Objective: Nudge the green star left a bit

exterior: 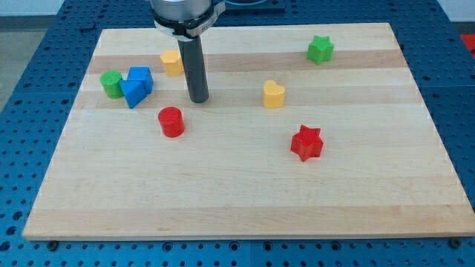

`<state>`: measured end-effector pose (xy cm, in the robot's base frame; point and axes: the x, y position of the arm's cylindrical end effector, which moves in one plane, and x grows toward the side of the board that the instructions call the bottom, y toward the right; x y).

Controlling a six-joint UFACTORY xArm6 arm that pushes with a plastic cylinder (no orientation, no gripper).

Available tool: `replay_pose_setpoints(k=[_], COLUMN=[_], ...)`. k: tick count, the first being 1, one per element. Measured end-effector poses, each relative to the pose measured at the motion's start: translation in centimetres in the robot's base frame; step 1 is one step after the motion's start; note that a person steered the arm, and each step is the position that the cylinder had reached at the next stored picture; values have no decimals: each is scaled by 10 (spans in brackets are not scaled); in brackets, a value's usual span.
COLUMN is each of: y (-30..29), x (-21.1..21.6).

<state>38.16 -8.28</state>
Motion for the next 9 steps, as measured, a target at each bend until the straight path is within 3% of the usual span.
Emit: replay_pose_setpoints(k=[3, 6, 9], y=[33, 141, 263], x=[-68, -130, -134])
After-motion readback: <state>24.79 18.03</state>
